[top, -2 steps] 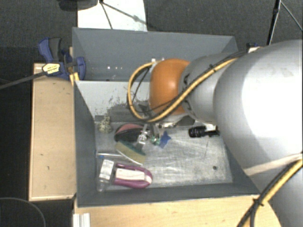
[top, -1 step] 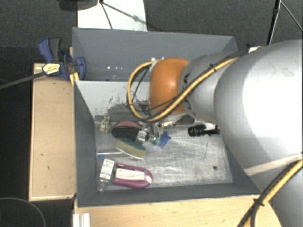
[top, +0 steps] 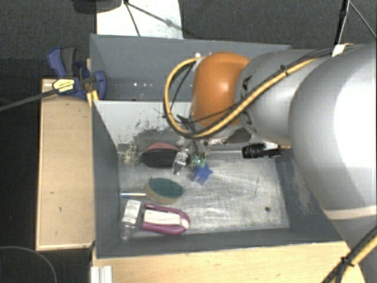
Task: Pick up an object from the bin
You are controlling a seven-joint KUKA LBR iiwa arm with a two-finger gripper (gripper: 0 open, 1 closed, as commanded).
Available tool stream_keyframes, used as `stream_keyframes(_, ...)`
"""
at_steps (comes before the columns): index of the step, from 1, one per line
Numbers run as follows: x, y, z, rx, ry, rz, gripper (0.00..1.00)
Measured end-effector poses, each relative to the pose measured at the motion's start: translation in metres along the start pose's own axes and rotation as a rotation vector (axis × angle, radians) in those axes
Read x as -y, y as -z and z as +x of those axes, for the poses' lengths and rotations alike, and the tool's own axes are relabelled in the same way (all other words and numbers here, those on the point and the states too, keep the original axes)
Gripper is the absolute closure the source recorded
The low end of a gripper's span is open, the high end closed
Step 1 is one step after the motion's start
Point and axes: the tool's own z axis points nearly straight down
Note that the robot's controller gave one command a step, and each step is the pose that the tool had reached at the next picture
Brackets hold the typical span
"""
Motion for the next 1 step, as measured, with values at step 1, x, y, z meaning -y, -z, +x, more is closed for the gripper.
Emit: stream_keyframes(1, -0.0009, 0.0630, -0.0017, 0.000, 0.003, -0.001, 1.00)
